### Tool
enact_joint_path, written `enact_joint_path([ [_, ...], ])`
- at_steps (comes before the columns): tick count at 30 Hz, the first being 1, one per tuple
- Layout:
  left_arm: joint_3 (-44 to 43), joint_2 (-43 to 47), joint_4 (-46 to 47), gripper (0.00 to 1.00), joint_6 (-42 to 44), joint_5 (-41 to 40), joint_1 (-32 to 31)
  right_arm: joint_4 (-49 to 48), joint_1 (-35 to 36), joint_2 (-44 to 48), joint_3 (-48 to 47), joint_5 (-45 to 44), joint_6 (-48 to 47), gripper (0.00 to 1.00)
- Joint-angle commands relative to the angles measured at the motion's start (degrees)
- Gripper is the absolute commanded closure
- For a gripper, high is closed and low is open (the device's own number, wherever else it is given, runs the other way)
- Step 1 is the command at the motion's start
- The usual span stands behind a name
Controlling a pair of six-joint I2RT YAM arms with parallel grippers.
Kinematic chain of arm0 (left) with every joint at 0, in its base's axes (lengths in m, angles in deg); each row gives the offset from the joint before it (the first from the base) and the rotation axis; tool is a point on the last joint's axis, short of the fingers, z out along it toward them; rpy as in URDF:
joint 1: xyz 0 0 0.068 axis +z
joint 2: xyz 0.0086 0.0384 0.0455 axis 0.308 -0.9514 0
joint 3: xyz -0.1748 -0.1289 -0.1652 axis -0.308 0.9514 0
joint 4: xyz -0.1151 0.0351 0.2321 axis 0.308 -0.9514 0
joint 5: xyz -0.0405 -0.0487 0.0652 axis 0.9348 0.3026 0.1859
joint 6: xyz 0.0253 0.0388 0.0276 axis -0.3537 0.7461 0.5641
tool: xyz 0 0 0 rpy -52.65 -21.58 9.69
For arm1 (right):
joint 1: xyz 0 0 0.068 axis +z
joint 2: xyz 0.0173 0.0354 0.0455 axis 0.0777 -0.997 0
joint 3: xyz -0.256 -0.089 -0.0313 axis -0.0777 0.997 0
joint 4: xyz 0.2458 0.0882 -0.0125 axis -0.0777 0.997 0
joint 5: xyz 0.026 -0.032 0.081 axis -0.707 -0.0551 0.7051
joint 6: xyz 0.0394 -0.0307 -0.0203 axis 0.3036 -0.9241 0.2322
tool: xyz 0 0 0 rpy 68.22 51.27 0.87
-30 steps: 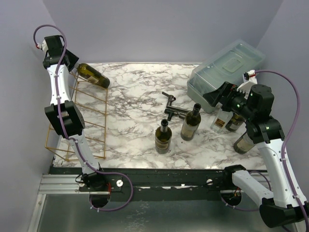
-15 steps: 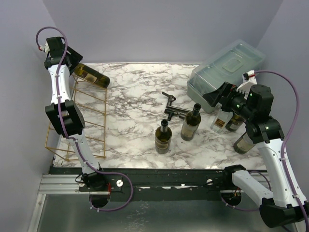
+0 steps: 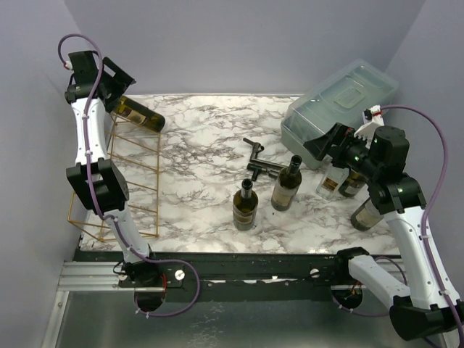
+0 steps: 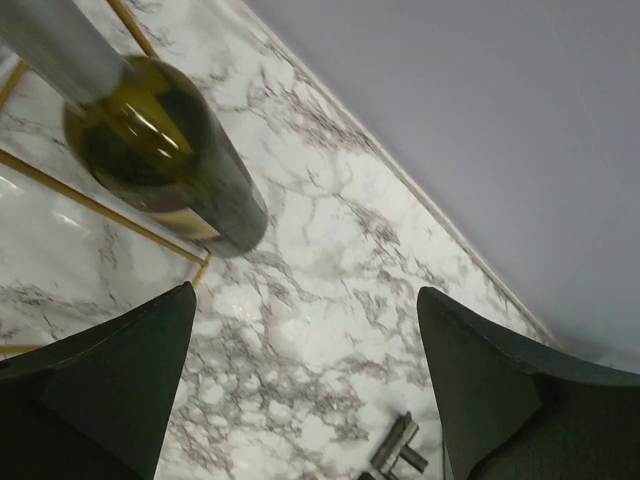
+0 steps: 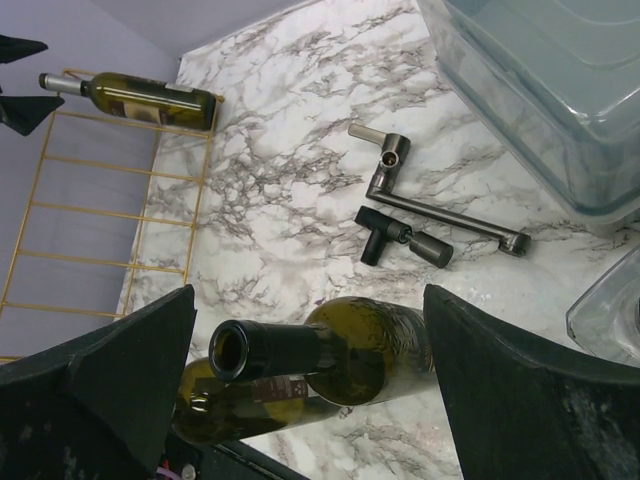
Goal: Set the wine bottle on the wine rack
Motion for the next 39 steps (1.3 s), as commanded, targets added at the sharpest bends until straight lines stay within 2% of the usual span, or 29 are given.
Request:
enact_joint_path([
  [1,5.0,9.9,-0.1,0.06,2.8,5.2,-5.0,2.5,-0.2,-0.4,-2.2,2.2,-0.5,0.02],
  [3,8.4,13.5,-0.1,0.05,3.9,5.4,-7.8,3.5,-0.2,-0.6,-2.9,2.5,-0.7,0.02],
  [4,10.3,15.5,-0.1,0.01,4.7,5.8,-9.4,4.1,-0.2,-0.7,-3.3,2.7,-0.9,0.02],
  [11,21.7,28.2,0.2,0.01,9.9,7.3,-22.9,7.9,-0.2,0.0,-5.9,4.3,-1.8,0.02],
  [20,32.5,42.7,0.9,0.03,9.1,7.8,-34.0,8.2,-0.2,3.7,-4.4,8.9,0.2,0.02],
  [27,36.4,48.7,0.8,0.02,7.5,6.2,-41.2,10.1,2.4,3.6,-4.9,7.6,-1.4,0.02],
  [35,37.7,49.8,0.1,0.01,6.1,-9.4,-59.1,11.4,9.7,2.7,-6.9,1.9,-5.4,0.02],
  [39,34.2,47.6,-4.7,0.01,7.3,-19.1,-68.3,11.1,10.9,3.1,-7.4,0.6,-6.7,0.02],
])
